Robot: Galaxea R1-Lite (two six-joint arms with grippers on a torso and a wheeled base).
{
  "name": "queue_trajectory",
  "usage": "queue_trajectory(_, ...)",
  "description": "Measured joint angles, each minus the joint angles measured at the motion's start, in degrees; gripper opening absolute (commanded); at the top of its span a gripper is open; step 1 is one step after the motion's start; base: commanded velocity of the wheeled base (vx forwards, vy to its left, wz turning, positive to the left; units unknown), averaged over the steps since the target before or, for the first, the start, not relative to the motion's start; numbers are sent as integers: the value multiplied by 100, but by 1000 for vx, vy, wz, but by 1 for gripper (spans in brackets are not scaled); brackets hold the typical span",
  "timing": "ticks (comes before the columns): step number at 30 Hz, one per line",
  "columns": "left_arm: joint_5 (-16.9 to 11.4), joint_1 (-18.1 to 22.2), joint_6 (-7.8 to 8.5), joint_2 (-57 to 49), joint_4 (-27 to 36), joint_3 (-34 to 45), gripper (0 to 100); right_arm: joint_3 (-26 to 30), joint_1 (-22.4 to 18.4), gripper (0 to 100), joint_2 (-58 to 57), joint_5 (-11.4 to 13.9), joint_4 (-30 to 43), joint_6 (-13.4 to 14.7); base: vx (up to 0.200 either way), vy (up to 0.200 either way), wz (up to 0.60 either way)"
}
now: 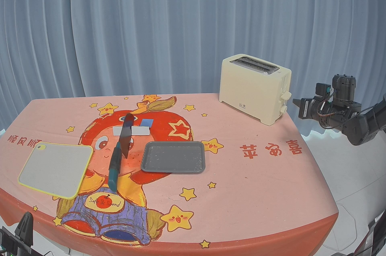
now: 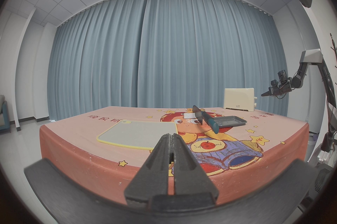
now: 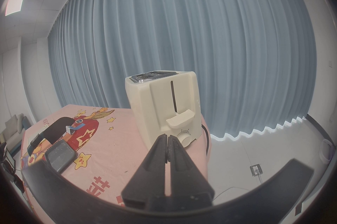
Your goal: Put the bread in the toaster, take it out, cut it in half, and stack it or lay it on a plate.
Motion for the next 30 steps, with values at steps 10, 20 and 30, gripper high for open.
queue_trajectory(10,0,-2,0,0,-2,0,0,7,0,0,5,0,-49,-13,0,0,0)
queue_trajectory(20,0,-2,0,0,0,0,0,74,9,0,-6,30,-46,-18,0,0,0)
queue_trajectory(30,0,2,0,0,-2,0,0,300,13,0,16,30,-44,-18,0,0,0)
